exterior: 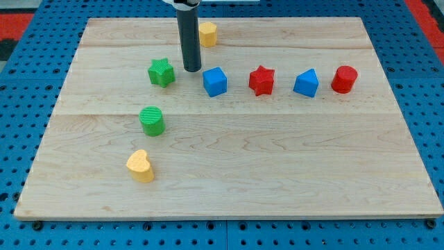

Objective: Slightly push the cube towards the center of the board

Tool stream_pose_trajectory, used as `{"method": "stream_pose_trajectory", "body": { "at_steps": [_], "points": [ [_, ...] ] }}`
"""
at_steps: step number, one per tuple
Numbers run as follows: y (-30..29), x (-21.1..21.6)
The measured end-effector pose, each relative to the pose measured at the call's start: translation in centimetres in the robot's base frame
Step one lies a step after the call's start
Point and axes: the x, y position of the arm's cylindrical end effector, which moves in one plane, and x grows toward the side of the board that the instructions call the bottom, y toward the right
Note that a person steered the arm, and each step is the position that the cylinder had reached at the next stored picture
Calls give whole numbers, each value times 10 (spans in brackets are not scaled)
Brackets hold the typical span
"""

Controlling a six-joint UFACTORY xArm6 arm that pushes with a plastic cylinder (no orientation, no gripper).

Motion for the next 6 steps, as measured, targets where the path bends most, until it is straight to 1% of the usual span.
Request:
{"method": "stream_pose_trajectory", "body": {
  "at_steps": [2, 3, 5, 6],
  "points": [
    [14, 0],
    [31, 3],
    [89, 9],
    [140, 9]
  ]
}}
